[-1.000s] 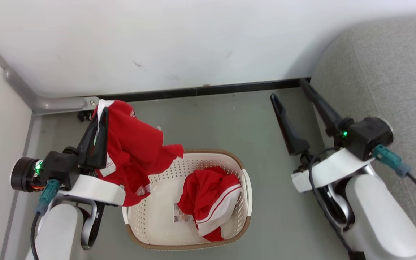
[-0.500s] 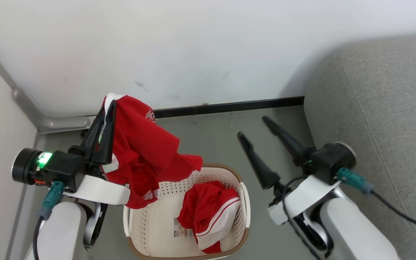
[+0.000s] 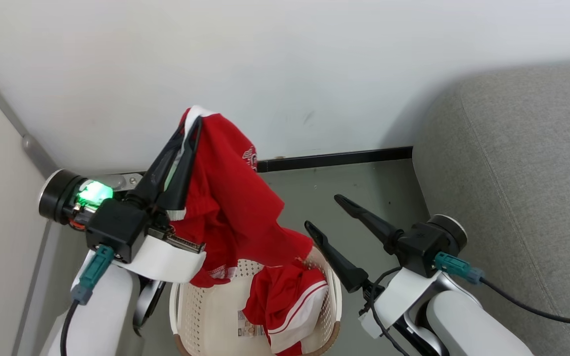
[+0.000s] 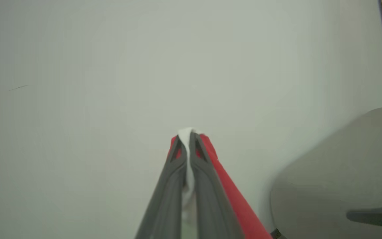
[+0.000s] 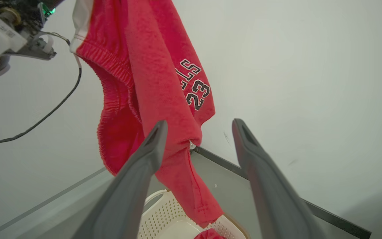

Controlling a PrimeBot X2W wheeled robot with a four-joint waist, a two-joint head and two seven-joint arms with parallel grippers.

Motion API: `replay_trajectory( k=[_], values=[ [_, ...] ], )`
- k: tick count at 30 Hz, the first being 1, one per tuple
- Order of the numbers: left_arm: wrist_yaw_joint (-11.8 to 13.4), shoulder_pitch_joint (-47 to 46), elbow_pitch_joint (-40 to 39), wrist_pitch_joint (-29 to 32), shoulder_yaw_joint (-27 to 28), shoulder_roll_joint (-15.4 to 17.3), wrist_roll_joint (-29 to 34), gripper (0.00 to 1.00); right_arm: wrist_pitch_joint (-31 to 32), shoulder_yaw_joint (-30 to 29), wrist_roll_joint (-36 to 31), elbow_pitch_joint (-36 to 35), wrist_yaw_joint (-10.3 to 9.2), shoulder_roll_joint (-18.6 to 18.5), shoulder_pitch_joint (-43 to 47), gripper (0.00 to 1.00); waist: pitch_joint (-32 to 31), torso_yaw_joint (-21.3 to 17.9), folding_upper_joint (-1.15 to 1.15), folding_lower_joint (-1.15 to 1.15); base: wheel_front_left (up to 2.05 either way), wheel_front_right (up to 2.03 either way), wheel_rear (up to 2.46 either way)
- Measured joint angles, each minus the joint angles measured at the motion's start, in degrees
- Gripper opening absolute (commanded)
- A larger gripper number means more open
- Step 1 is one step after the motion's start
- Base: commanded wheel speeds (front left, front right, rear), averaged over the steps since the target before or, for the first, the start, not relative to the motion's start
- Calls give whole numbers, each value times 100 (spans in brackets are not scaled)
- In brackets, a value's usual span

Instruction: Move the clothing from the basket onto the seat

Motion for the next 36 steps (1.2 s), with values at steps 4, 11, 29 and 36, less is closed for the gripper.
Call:
replay_trajectory(
  k=[4, 11, 29, 36],
  values=[
    [-59, -71, -207, 63, -148, -4, 78, 0, 0, 66, 22, 9, 0, -23, -3, 100, -10, -19, 0, 0, 0, 0, 0],
    [-167, -244, -491, 203, -522, -23, 156, 0, 0, 176, 67, 3, 0, -84, -27, 100, 31, -33, 0, 0, 0, 0, 0],
    [-221, -358, -724, 460, -896, -89, 193, 0, 1, 511, 363, 158, 0, -145, -176, 0, 79, -47, 0, 0, 0, 0, 0],
    [-213, -340, -658, 656, -793, -81, 180, 100, 1, 447, 420, 174, 0, -157, -246, 0, 104, -58, 0, 0, 0, 0, 0]
  ],
)
